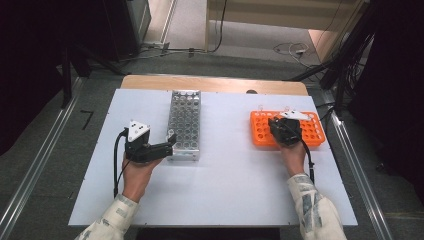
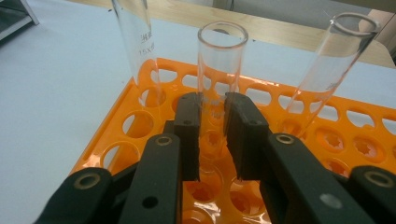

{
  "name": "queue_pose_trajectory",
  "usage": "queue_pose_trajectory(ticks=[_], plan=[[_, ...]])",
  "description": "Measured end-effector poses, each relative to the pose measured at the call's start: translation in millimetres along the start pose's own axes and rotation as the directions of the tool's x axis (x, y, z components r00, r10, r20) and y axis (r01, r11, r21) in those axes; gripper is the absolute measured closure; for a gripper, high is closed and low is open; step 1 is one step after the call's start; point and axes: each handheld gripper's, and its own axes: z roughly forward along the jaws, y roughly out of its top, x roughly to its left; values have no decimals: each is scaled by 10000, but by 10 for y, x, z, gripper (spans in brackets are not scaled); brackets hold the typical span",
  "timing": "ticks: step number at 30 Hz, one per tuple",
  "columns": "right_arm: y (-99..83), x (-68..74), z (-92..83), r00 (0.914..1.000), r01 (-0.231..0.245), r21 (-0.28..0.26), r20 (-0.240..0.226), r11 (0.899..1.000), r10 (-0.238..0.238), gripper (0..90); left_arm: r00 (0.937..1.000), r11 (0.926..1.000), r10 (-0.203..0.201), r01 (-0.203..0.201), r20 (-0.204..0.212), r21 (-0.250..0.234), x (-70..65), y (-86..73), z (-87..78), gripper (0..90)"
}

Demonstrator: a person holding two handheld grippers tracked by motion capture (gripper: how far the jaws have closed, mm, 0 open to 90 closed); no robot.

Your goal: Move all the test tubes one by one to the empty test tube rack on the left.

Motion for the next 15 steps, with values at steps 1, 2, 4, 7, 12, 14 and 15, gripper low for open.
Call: queue_pose_trajectory(ticks=[1,2,4,7,12,14,15], plan=[[1,-3,-4,10000,-15,-8,4,10000,15,726,10000,10000,-14,14,5,-23,0,0,0,60],[3,-4,-9,10000,-29,-34,30,10000,30,726,10000,10000,-18,18,15,-40,1,1,-1,60],[11,-7,-25,10000,-49,-107,36,9999,50,727,10000,10000,-16,16,10,-34,4,2,-3,59],[27,-8,-56,10000,-41,-262,74,9996,43,727,10000,10000,-36,36,-11,-10,8,2,-3,60],[78,-14,-131,10000,-54,-417,80,9991,57,727,10000,10000,-56,56,24,-52,10,4,-8,60],[93,-11,-157,9999,19,-491,105,9988,-14,727,10000,10000,-43,43,9,-42,9,5,-11,59],[100,-10,-170,9999,11,-508,115,9987,-5,727,10000,10000,-57,57,9,-54,9,5,-13,60]])
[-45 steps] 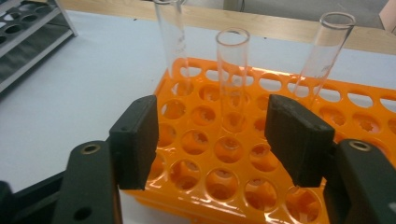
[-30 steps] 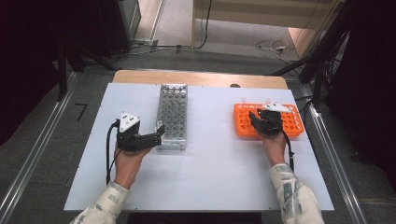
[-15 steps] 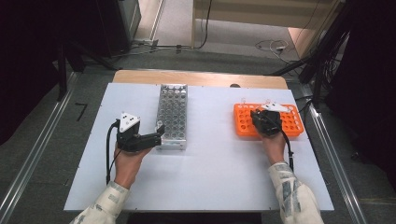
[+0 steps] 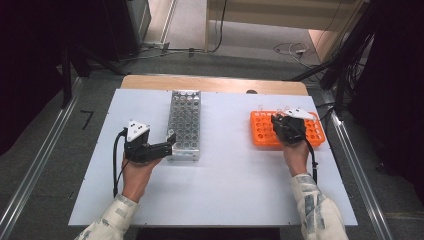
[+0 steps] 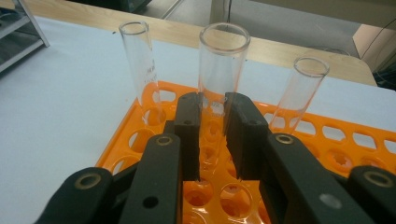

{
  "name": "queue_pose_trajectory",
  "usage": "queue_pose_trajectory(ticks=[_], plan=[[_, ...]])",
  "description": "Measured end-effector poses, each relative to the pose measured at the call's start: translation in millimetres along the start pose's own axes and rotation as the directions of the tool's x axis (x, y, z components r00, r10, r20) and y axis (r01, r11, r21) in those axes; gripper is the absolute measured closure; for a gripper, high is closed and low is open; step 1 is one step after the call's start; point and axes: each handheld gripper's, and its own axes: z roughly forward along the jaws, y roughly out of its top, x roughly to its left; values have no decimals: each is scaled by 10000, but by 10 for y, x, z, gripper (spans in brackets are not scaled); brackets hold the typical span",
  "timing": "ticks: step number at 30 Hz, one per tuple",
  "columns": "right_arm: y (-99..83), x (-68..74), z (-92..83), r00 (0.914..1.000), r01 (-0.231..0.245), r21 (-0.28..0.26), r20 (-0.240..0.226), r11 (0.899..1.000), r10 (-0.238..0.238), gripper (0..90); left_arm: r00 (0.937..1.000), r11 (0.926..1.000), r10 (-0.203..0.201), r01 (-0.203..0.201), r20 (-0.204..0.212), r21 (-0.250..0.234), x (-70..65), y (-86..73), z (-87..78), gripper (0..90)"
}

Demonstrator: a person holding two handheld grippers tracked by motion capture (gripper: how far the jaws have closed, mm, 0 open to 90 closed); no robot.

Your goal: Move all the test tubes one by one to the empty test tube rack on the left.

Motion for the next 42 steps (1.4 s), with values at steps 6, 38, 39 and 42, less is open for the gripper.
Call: queue_pose_trajectory(ticks=[6,38,39,42], plan=[[49,-8,-105,9999,-94,-269,-89,9996,92,727,10000,10000,-1,1,-15,-20,11,0,1,60],[78,522,-445,9697,713,-190,-2330,9973,-737,728,9999,9999,-51,52,104,-121,-7,26,-30,63],[74,552,-442,9674,808,-190,-2395,9966,-830,728,9999,9999,-46,48,122,-138,-9,26,-31,63],[58,645,-437,9603,1059,-112,-2585,9943,-1052,728,9999,9999,-37,39,141,-159,-23,29,-36,63]])
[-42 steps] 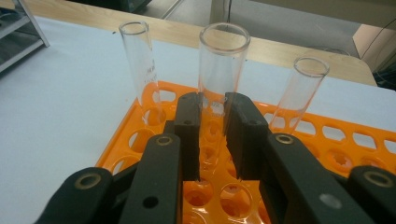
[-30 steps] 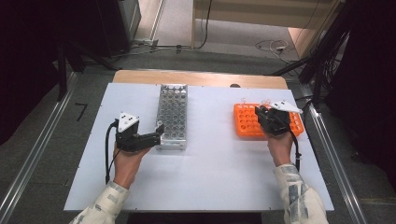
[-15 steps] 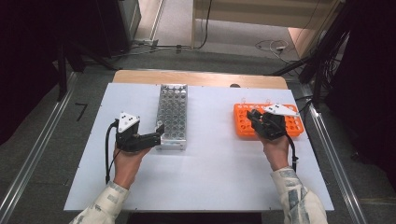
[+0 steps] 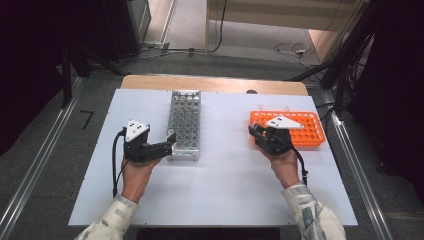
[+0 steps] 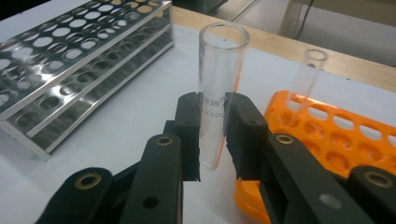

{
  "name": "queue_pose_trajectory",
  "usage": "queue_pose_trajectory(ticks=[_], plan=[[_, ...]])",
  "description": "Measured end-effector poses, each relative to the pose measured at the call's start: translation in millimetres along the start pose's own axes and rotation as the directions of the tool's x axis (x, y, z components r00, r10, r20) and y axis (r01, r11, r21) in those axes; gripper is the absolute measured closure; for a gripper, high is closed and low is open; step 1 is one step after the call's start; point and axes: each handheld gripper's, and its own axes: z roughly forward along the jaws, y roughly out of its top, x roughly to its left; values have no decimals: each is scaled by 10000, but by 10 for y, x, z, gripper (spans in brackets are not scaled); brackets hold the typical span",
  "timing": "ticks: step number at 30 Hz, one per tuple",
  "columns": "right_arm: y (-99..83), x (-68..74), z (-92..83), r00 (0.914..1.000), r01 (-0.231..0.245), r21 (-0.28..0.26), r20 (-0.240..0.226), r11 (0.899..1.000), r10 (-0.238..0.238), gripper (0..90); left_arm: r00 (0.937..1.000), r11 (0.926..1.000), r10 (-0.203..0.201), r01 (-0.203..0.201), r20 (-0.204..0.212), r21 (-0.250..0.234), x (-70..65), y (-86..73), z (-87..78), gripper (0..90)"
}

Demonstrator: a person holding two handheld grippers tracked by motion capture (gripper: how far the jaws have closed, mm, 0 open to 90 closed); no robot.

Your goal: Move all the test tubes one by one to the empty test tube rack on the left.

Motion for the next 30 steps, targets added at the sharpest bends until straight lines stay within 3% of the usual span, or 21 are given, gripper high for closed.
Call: queue_pose_trajectory(ticks=[8,12,21,26,30], plan=[[-64,260,105,9971,537,340,-559,9980,-518,728,9998,9999,118,-118,178,-10,-48,5,0,65],[-104,395,165,9920,951,547,-888,9940,-900,728,9993,9997,220,-218,318,-74,-92,19,-22,68],[-116,658,190,9786,1222,568,-1731,9909,-1108,728,9951,9981,594,-578,793,-229,-282,31,-52,81],[-124,771,198,9699,1365,640,-2119,9886,-1202,728,9873,9944,1038,-1004,1200,-341,-433,21,-69,108],[-132,863,205,9615,1555,678,-2392,9855,-1352,728,9744,9903,1388,-1373,1771,-203,-573,-13,-43,127]])
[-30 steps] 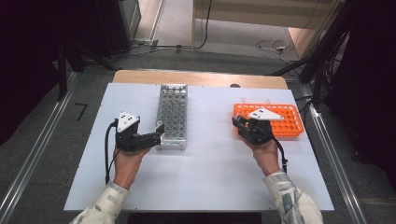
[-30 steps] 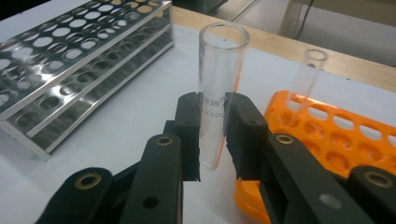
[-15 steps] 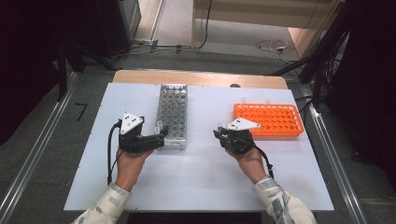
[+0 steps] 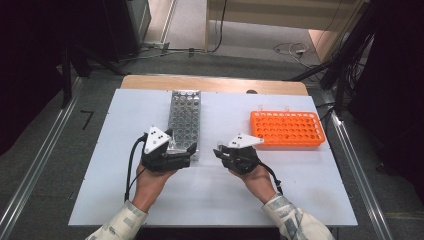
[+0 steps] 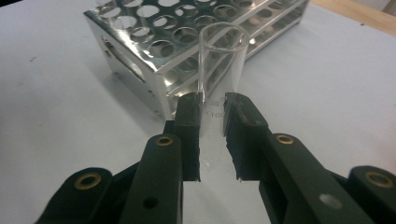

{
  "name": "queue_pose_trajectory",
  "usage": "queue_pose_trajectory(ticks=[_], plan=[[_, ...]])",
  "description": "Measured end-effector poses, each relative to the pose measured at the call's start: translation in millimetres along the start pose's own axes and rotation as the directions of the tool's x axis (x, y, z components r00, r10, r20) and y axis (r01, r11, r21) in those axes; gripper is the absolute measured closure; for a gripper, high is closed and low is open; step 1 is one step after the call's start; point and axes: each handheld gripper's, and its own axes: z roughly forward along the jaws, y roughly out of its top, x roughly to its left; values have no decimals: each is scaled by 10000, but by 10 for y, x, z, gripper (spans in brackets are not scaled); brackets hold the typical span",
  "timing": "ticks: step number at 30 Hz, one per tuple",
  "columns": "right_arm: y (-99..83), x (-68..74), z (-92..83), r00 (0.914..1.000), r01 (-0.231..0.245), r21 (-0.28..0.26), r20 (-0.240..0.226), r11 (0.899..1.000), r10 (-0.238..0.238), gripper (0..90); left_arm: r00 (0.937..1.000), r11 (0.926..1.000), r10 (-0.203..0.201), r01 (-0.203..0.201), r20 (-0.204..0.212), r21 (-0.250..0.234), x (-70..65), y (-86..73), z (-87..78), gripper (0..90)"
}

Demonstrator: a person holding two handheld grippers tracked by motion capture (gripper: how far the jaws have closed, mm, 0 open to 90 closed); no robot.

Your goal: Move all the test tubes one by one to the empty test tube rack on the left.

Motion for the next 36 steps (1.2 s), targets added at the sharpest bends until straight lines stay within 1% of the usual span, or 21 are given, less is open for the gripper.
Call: queue_pose_trajectory(ticks=[3,5,9,11,14,17,21,23,28,33,36], plan=[[9,62,13,9997,185,3,-178,9998,-185,728,9989,9993,292,-300,375,229,-114,-21,58,145],[12,99,19,9993,272,59,-268,9996,-270,728,9974,9986,434,-452,570,292,-180,-33,92,164],[19,163,31,9978,473,98,-470,9988,-468,728,9948,9977,570,-600,846,329,-264,-51,143,229],[24,189,34,9966,578,78,-597,9983,-573,728,9930,9967,712,-744,939,315,-286,-65,161,291],[31,228,34,9955,637,51,-707,9980,-632,728,9895,9949,889,-938,1137,383,-318,-85,188,411],[37,252,31,9949,647,34,-781,9979,-643,728,9872,9939,945,-1009,1288,439,-341,-98,213,507],[40,257,23,9950,608,32,-797,9981,-603,728,9854,9935,981,-1051,1389,437,-355,-106,229,634],[40,255,24,9950,583,37,-812,9983,-578,728,9851,9931,1021,-1091,1383,436,-361,-108,231,684],[40,248,24,9951,533,48,-840,9986,-527,728,9838,9928,1049,-1121,1451,424,-371,-114,237,745],[41,243,18,9954,463,64,-840,9989,-456,724,9835,9934,1000,-1072,1510,405,-357,-101,244,751],[46,224,11,9958,399,29,-830,9992,-395,661,9854,9955,789,-858,1510,392,-331,-80,248,751]])
